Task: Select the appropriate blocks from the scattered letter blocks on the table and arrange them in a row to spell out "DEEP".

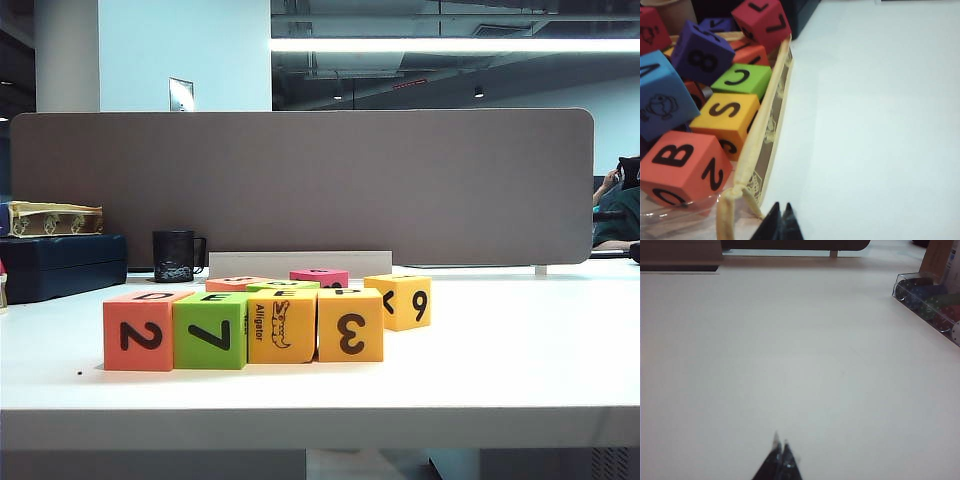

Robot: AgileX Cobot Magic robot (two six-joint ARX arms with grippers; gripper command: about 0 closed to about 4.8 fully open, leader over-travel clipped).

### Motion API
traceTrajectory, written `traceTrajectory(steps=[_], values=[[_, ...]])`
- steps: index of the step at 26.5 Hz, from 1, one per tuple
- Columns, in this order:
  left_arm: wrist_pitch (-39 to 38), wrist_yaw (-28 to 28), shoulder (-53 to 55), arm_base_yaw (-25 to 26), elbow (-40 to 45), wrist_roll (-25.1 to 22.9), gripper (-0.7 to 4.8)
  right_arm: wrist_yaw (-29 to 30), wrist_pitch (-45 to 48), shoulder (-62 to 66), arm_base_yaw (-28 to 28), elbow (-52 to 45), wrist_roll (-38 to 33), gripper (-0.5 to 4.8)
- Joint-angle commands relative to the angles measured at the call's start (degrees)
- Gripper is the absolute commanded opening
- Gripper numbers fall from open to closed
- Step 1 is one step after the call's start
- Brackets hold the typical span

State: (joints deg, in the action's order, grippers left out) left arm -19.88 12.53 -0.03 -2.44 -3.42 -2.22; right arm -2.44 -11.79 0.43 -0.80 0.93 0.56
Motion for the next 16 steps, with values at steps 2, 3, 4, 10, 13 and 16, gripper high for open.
traceTrajectory(steps=[2,3,4,10,13,16], values=[[0.7,0.0,0.2,1.0,0.0,1.7,-0.05,-0.3,0.1,-0.5,0.0,-0.1,0.1,-0.05],[0.7,0.1,0.2,1.2,0.0,1.9,-0.05,-0.3,0.1,-0.5,0.0,-0.1,0.1,-0.05],[0.7,0.2,0.2,1.4,0.0,1.8,-0.05,-0.2,0.1,-0.5,0.0,-0.1,0.1,-0.05],[4.6,-1.9,0.2,1.9,1.1,2.7,-0.05,-0.2,0.1,-0.5,0.0,-0.1,0.1,-0.05],[4.6,-10.2,0.2,1.9,1.3,3.8,-0.05,-0.2,0.1,-0.5,0.0,-0.1,0.1,-0.05],[6.3,-19.2,0.2,1.9,1.6,3.7,-0.05,-0.2,0.1,-0.5,0.0,-0.1,0.1,-0.05]])
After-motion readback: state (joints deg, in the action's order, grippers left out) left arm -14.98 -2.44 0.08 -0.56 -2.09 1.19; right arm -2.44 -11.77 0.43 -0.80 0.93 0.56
